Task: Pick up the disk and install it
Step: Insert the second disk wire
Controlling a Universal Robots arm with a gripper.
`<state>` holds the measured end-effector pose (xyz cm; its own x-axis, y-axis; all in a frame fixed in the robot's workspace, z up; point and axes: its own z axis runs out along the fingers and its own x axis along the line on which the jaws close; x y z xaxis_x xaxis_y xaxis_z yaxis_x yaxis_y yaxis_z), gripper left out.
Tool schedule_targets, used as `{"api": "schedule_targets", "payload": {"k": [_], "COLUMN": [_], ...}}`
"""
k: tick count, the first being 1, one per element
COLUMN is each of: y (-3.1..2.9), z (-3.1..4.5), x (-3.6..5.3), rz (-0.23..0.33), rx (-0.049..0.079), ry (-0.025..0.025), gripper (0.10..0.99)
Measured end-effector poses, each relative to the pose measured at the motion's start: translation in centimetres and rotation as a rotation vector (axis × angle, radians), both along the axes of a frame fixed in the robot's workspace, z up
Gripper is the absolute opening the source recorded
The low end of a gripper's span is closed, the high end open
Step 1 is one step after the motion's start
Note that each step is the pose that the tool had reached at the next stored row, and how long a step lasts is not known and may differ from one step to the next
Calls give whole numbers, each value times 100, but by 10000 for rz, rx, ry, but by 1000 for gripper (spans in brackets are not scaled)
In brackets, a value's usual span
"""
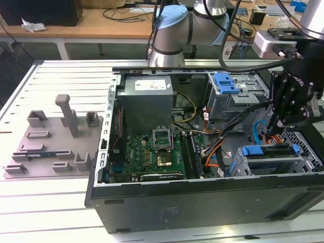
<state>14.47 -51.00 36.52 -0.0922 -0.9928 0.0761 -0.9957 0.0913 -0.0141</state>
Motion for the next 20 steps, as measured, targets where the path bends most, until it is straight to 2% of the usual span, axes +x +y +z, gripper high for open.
{"api": "schedule_targets", "payload": {"k": [6, 7, 8, 10, 14, 16, 18, 20], "y": [0, 0, 0, -9, -14, -14, -14, -14], "z": [-1, -1, -1, -1, 6, 18, 33, 38], "x": [-3, -3, -4, 10, 39, 40, 41, 40], "rz": [1, 0, 0, 0, 0, 0, 0, -1], "rx": [1, 1, 1, 56, 125, 143, 145, 145], "ry": [0, 0, 6, 66, 131, 181, 268, 330], "gripper": [192, 259, 259, 259, 259, 259, 259, 259]}}
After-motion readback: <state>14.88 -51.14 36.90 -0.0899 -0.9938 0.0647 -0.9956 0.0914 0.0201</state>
